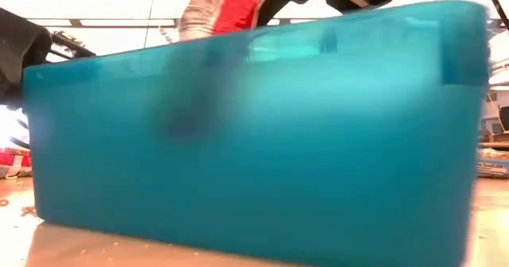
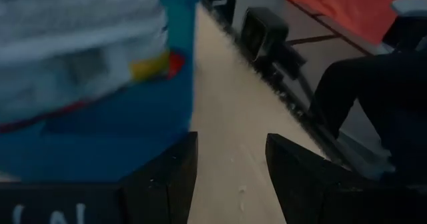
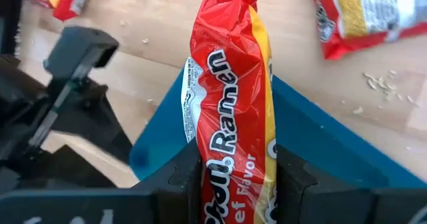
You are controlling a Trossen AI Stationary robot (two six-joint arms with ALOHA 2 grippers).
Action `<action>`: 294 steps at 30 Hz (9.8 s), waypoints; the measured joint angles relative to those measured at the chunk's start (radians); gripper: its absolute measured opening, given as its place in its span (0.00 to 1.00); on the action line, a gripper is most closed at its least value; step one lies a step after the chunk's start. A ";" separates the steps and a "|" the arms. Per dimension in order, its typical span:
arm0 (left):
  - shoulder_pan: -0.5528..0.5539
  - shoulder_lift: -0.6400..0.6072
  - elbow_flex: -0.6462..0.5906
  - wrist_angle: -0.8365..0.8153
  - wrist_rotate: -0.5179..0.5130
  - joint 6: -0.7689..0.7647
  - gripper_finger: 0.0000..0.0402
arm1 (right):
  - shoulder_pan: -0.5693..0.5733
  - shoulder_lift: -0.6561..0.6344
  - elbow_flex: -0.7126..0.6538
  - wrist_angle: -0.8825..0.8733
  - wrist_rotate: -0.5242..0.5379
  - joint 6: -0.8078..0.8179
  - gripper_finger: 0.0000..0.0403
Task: Sort Maruchan noodles
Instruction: Put the bottom left red noodle pack into the blue bin, then put the middle red noodle pack into the blue bin
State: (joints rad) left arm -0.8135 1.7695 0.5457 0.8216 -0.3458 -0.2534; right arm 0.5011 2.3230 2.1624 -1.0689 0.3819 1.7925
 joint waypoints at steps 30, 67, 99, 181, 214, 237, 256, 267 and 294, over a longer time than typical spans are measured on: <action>0.004 0.096 0.159 -0.159 -0.112 0.105 0.45 | -0.048 0.000 0.001 0.052 0.015 -0.135 0.31; 0.019 0.050 0.211 -0.558 -0.278 -0.094 0.45 | -0.036 0.001 -0.158 0.365 0.054 -0.155 0.55; -0.083 -0.130 0.211 -0.934 -0.293 -0.331 0.45 | 0.012 -0.124 -0.132 0.027 0.040 -1.181 0.60; 0.700 -0.269 0.121 -1.112 0.008 0.157 0.03 | 0.264 -0.117 -0.134 -0.024 0.308 -0.916 0.60; 0.567 -0.764 0.303 -1.397 0.316 -0.326 0.02 | -0.013 -0.117 -0.082 0.528 0.474 -1.938 0.76; 0.430 -0.763 0.303 -1.333 0.199 -0.369 0.03 | -0.243 -0.116 -0.083 0.432 0.031 -2.032 0.66; 0.426 -0.942 0.306 -1.314 0.155 -0.338 0.16 | -0.234 -0.129 -0.085 0.417 -0.104 -2.012 0.19; 0.207 -1.080 0.201 -1.313 0.071 -0.285 0.21 | -0.171 -0.263 -0.084 0.214 -0.235 -1.988 0.18; 0.012 -0.654 -0.115 -0.670 0.106 -0.407 0.20 | -0.210 -0.104 -0.085 0.127 -0.883 -2.320 0.18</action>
State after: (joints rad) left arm -0.8019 1.1154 0.4309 0.1515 -0.2401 -0.6609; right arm 0.2907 2.2185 2.0779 -0.9417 -0.5015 -0.5280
